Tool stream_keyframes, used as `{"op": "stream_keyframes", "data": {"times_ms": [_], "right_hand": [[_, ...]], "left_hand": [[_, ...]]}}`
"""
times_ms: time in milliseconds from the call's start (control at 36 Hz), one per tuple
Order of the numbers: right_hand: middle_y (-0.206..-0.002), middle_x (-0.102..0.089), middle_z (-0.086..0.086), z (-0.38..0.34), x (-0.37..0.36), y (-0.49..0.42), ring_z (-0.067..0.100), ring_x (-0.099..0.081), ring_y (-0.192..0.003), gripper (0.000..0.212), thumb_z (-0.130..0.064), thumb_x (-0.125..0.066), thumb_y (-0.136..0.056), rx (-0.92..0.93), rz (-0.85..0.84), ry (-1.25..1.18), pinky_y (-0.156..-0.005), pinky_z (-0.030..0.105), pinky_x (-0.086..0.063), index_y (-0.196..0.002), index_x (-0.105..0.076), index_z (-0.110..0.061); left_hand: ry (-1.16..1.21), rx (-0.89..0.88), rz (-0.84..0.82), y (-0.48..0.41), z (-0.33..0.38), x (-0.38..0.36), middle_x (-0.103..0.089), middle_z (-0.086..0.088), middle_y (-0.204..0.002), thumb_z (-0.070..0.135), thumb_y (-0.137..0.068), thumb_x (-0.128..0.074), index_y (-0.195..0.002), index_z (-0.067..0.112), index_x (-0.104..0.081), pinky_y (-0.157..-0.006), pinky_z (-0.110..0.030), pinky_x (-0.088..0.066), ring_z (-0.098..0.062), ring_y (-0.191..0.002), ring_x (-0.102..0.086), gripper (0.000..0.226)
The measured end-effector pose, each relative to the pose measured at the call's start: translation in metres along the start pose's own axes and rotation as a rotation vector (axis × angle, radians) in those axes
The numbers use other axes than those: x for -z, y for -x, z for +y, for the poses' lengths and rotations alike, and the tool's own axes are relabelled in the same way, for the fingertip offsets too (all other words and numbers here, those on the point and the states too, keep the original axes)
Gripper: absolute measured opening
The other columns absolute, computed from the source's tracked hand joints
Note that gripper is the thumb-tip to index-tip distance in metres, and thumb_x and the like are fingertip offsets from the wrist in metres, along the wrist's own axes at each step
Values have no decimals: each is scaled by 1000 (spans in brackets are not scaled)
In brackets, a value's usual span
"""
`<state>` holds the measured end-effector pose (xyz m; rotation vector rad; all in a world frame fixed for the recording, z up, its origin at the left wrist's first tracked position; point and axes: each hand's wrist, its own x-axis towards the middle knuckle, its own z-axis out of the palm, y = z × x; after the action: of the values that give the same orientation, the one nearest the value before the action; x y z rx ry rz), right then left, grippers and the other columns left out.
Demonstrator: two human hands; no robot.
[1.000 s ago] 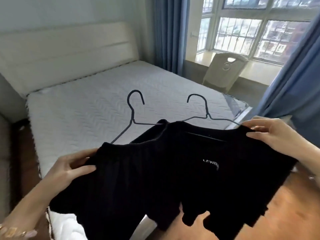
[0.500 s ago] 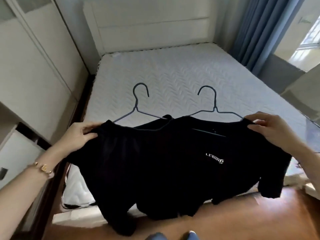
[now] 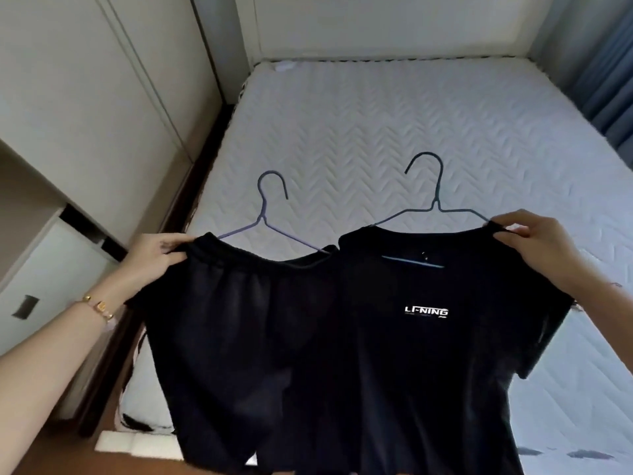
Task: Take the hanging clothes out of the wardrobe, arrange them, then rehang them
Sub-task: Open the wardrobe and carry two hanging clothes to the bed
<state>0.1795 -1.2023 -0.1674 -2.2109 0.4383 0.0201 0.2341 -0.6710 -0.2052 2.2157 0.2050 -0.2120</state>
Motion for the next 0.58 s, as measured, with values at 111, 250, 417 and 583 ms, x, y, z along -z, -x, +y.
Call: {"op": "stream_keyframes", "data": {"times_ms": [111, 250, 417, 583], "right_hand": [[-86, -71, 10, 5, -36, -82, 14, -62, -61, 20, -11, -61, -86, -41, -20, 26, -60, 23, -45, -99, -66, -25], [-91, -68, 16, 31, -78, -169, 17, -60, -66, 23, -10, -60, -87, -113, 4, 10, -61, 22, -44, -105, -65, -22], [-85, -65, 16, 67, -122, -248, 6, -60, -49, 22, -8, -59, -87, -176, 49, 14, -48, 13, -48, -104, -65, -20], [-90, -67, 16, 119, -172, -300, 5, -60, -52, 24, -8, -59, -86, -208, 54, 82, -52, 12, -50, -105, -66, -22]], "left_hand": [[-9, 30, -89, -95, -17, -8, -65, -8, -116, -9, -86, -59, -121, 4, -62, -102, -27, -35, -18, -116, -55, 38], [-32, 76, -105, -193, -40, -31, -65, 37, -66, -12, -84, -59, -65, 55, -70, -100, -25, -37, -10, -102, -57, 70], [-21, 103, -116, -273, -76, -77, -68, 0, -96, -20, -83, -53, -111, 5, -65, -79, 0, -42, 15, -78, -61, 39], [-56, 135, -140, -335, -131, -112, -60, -24, -122, -20, -83, -53, -122, -10, -57, -105, -29, -33, -24, -115, -53, 40]]}}
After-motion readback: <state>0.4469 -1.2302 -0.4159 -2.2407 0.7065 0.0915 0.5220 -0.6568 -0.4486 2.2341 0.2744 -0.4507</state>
